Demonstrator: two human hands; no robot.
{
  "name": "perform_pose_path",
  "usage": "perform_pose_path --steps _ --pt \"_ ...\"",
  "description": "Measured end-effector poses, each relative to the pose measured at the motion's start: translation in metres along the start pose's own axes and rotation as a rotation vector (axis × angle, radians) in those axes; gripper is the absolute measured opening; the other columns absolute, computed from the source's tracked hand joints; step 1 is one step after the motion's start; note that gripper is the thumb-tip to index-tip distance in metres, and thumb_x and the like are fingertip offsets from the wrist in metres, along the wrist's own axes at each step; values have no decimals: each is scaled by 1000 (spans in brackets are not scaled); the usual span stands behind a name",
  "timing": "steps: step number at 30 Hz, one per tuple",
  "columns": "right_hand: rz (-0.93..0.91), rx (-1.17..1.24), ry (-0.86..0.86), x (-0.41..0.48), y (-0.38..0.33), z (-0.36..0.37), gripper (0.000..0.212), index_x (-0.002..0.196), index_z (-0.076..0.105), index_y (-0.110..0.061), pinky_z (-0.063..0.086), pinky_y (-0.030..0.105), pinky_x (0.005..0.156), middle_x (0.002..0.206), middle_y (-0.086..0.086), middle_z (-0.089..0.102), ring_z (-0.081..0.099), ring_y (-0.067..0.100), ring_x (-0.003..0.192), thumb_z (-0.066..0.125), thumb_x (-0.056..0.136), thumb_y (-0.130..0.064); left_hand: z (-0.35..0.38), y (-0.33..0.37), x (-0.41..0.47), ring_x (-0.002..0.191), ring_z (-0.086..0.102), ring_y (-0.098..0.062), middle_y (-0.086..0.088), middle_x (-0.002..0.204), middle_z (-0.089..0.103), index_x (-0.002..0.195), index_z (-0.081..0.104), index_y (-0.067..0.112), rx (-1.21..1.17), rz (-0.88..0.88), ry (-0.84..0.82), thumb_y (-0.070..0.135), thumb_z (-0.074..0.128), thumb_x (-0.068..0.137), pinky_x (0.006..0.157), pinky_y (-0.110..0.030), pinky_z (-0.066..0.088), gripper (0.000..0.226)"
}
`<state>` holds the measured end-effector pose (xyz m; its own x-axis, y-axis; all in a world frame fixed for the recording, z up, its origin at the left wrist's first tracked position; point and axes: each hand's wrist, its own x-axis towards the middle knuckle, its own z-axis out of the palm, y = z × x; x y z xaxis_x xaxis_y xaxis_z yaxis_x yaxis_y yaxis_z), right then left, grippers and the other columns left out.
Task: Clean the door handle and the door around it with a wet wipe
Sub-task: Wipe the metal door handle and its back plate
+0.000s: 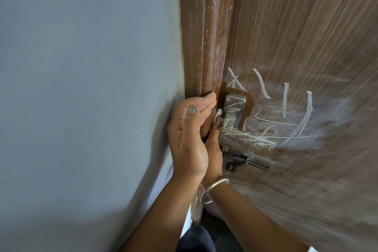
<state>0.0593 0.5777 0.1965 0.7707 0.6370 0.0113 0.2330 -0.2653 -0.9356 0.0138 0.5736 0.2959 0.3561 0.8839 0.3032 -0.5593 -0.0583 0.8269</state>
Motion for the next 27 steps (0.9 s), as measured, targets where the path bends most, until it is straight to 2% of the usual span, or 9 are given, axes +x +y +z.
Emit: perform_pose_path --steps 2,5,7,10,14,17,20,24,27 --pt "35 -60 -8 -1 1 -2 91 148 -1 -28 45 30 70 132 18 52 60 31 105 32 75 -72 0 0 -1 102 65 -26 -14 101 68 92 62 9 -7 2 -13 38 47 71 84 -27 52 38" --pt "22 -299 -2 -1 8 -2 85 146 -13 -25 26 18 45 122 23 58 64 35 90 47 86 -36 -2 0 0 102 65 -26 -14 101 69 90 63 10 -23 -5 -12 33 48 74 83 -26 52 31" --pt "0 -315 15 -2 10 -3 86 146 -14 -25 27 15 47 121 21 60 64 34 89 48 86 -31 -3 1 0 102 65 -25 -13 101 69 90 63 11 -30 -11 -15 30 49 77 82 -25 52 28" --pt "-26 -319 38 -2 14 -1 85 145 -15 -27 35 24 62 121 17 61 64 33 91 44 84 -33 -2 1 -2 103 65 -25 -11 100 70 91 64 10 -45 -10 -23 31 48 77 78 -22 52 30" --pt "-20 -323 42 -4 22 2 84 146 -12 -26 36 21 58 112 13 65 65 27 86 46 86 -32 -3 -1 -2 101 66 -24 -6 96 72 88 65 10 -92 -38 -16 20 49 81 73 -19 53 21" --pt "2 -228 55 -5 28 3 75 148 9 -23 31 10 50 105 8 67 62 17 81 52 87 -24 -7 -4 0 103 65 -26 -8 100 71 88 67 16 -28 9 -49 32 48 75 83 -26 52 28" --pt "119 -34 85 -2 35 -2 73 146 22 -23 45 23 61 93 3 69 64 21 77 57 82 -20 -9 -8 2 102 65 -27 -9 99 72 84 69 20 -31 7 -53 32 49 74 85 -27 52 26" --pt "154 256 195 4 45 -18 45 118 59 -22 49 10 56 78 -12 68 64 -4 60 65 78 -1 -11 -14 1 104 65 -25 -9 102 71 87 69 21 14 -6 -79 34 49 76 85 -26 51 27" --pt "82 335 160 -3 49 -37 15 93 70 -14 58 39 61 70 4 71 68 22 61 69 80 -6 -14 -18 0 107 63 -24 -8 104 71 89 70 23 54 -13 -120 36 49 78 87 -26 50 27"
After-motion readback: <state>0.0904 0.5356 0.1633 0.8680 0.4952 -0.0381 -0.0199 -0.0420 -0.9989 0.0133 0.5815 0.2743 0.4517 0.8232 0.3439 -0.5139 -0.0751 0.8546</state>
